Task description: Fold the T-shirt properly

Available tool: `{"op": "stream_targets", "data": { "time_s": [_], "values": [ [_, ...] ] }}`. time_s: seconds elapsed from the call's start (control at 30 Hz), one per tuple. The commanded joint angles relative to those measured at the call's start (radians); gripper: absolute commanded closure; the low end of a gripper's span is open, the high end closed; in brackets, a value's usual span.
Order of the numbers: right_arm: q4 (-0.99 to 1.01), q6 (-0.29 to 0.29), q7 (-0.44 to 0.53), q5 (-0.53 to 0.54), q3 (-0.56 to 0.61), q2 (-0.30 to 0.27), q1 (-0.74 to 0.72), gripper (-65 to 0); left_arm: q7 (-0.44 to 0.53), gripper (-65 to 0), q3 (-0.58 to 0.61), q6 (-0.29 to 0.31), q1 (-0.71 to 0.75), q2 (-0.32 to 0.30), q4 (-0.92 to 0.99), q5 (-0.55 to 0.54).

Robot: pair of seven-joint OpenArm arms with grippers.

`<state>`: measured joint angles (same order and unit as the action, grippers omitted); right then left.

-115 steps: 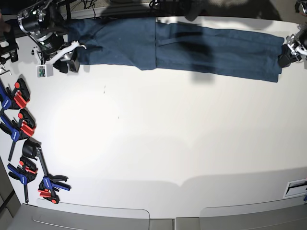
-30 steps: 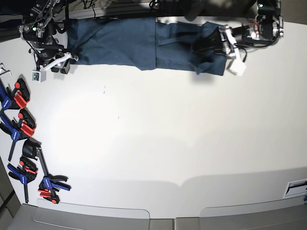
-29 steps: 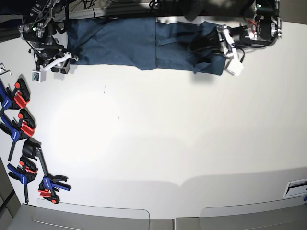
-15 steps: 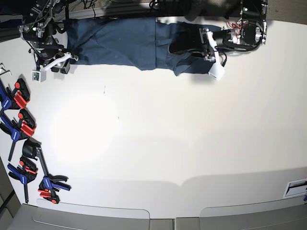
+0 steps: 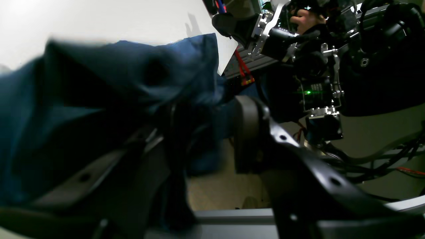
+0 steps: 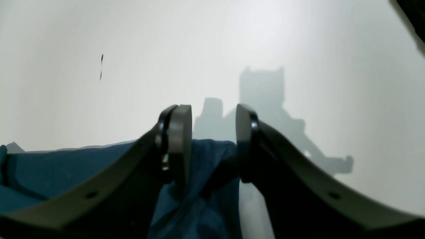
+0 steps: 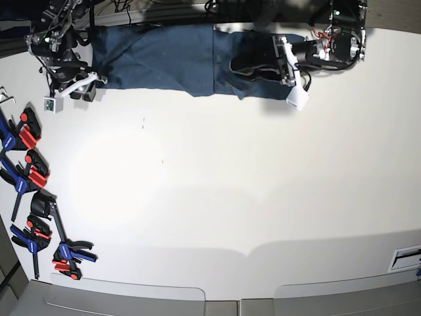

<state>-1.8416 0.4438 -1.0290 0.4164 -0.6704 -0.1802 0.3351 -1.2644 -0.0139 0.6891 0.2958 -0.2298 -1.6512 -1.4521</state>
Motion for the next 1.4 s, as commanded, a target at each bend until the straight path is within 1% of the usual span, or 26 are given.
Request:
{"op": "stream_targets", "data": {
  "time_s": [0.0, 0.4, 0.47, 0.53, 0.6, 0.73, 0.8, 0.83, 0.93, 1.03, 1.13, 1.17, 1.23, 1.3, 1.37],
  "values": [
    [-0.015, -0.003, 0.019, 0.011, -0.006, -0.013, -0.005, -20.6, 0.008, -20.7, -0.002, 0.009, -0.005, -0.003, -0.018, -0.031],
    [-0.015, -0.003, 0.019, 0.005, -0.006, -0.014, -0.005, -20.6, 0.008, -20.7, -0.002, 0.009, -0.005, -0.004, -0.018, -0.031],
    [-0.015, -0.002, 0.001, -0.002, -0.006, -0.023, -0.005, -20.6, 0.008, -20.7, -0.002, 0.009, -0.005, -0.004, -0.018, -0.031],
    [-0.015, 0.006, -0.037, -0.002, -0.007, -0.055, -0.005, -20.6, 0.008, -20.7, -0.002, 0.009, -0.005, -0.004, -0.018, -0.030],
    [-0.015, 0.013, -0.061, -0.001, -0.019, -0.101, -0.005, -21.1, 0.008, -20.7, -0.002, 0.009, -0.005, -0.005, -0.018, -0.011],
    [-0.010, 0.013, -0.069, 0.028, -0.097, -0.185, 0.002, -27.3, 0.008, -20.7, -0.002, 0.009, -0.005, -0.021, -0.018, -0.011],
    [0.022, 0.017, -0.073, 0.096, -0.164, -0.219, 0.001, -29.4, 0.008, -20.7, -0.002, 0.009, -0.005, -0.023, -0.018, -0.011],
    [0.049, 0.028, -0.080, 0.143, -0.200, -0.236, 0.001, -29.8, 0.008, -20.7, -0.002, 0.009, -0.005, -0.023, -0.018, -0.011],
    [0.171, 0.086, -0.136, 0.329, -0.293, -0.297, 0.000, -29.9, 0.008, -20.7, -0.002, 0.009, -0.005, -0.023, -0.018, -0.011],
    [0.346, 0.163, -0.243, 0.547, -0.341, -0.366, 0.000, -29.9, 0.008, -20.7, -0.002, 0.009, -0.005, -0.023, -0.018, -0.011],
    [0.554, 0.241, -0.367, 0.787, -0.343, -0.431, 0.000, -29.9, 0.008, -20.7, -0.002, 0.009, -0.005, -0.023, -0.018, -0.011],
    [0.623, 0.254, -0.367, 0.868, -0.339, -0.448, 0.000, -29.9, 0.008, -20.7, -0.002, 0.009, -0.005, -0.023, -0.018, -0.011],
    [0.752, 0.254, -0.367, 1.003, -0.320, -0.476, 0.000, -29.9, 0.008, -20.7, -0.002, 0.009, -0.005, -0.023, -0.018, -0.011],
    [0.858, 0.254, -0.367, 1.067, -0.287, -0.491, 0.000, -29.9, 0.009, -20.7, -0.002, 0.009, -0.005, -0.023, -0.018, -0.011],
    [0.931, 0.254, -0.367, 1.067, -0.246, -0.492, -0.003, -29.9, 0.008, -20.7, -0.002, 0.009, -0.008, -0.023, -0.018, -0.011]
  ]
}}
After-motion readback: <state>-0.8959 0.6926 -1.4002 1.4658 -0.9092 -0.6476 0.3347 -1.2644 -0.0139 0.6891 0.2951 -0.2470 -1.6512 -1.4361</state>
